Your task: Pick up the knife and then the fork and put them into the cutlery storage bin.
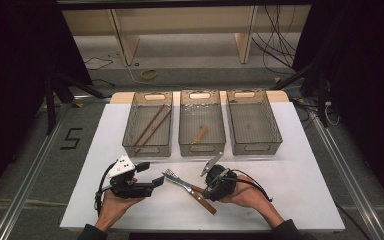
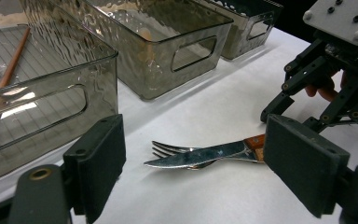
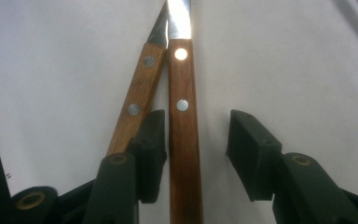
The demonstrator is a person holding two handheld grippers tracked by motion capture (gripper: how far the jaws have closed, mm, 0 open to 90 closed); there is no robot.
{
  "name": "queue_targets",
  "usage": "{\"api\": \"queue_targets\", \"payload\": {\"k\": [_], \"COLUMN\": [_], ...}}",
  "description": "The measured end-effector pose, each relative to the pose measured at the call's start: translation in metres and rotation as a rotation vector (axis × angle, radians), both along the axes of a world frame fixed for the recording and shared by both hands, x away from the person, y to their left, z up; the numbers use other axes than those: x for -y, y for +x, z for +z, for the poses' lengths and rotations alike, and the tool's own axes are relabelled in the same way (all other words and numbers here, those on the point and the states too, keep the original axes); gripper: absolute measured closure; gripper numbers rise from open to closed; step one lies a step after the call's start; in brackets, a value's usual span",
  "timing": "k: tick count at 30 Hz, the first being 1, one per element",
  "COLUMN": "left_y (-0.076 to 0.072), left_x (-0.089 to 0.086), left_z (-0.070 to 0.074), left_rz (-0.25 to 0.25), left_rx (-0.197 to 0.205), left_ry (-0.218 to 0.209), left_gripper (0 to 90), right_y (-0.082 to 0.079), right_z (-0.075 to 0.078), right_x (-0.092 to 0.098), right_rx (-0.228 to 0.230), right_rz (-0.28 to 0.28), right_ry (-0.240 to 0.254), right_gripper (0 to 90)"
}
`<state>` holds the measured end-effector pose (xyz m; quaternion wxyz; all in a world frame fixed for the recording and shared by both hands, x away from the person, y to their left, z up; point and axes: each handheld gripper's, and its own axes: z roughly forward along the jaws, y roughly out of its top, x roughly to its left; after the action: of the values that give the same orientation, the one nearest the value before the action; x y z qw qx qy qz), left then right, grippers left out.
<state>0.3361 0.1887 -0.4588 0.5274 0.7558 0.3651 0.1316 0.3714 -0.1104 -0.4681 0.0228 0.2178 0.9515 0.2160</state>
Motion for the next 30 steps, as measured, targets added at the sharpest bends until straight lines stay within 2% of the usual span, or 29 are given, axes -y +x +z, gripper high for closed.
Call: {"api": "queue_targets", "payload": {"k": [9, 13, 15, 22, 30], "left_y": [0.0, 0.0, 0.0, 0.0, 0.001], "left_x": [0.0, 0.0, 0.0, 0.0, -0.003], "left_z": [0.0, 0.0, 0.0, 0.0, 0.0], "left_rz": [-0.001, -0.002, -0.002, 0.0, 0.01], "left_rx": [0.003, 0.004, 0.005, 0.008, 0.01], "left_ry": [0.002, 0.003, 0.003, 0.004, 0.002], "left_gripper": [20.5, 20.5, 20.5, 20.6, 20.8], "right_y": [-0.002, -0.002, -0.002, -0.002, 0.0], "right_z": [0.001, 0.001, 0.001, 0.002, 0.004], "right_x": [-0.008, -0.009, -0.01, -0.012, -0.009], "right_rx": [0.024, 0.021, 0.009, 0.012, -0.002], "right_rz": [0.026, 0.029, 0.009, 0.02, -0.001], "right_ry": [-0.029, -0.036, -0.035, -0.054, -0.022], "right_gripper": [66.1, 70.6, 73.9, 76.1, 76.9]}}
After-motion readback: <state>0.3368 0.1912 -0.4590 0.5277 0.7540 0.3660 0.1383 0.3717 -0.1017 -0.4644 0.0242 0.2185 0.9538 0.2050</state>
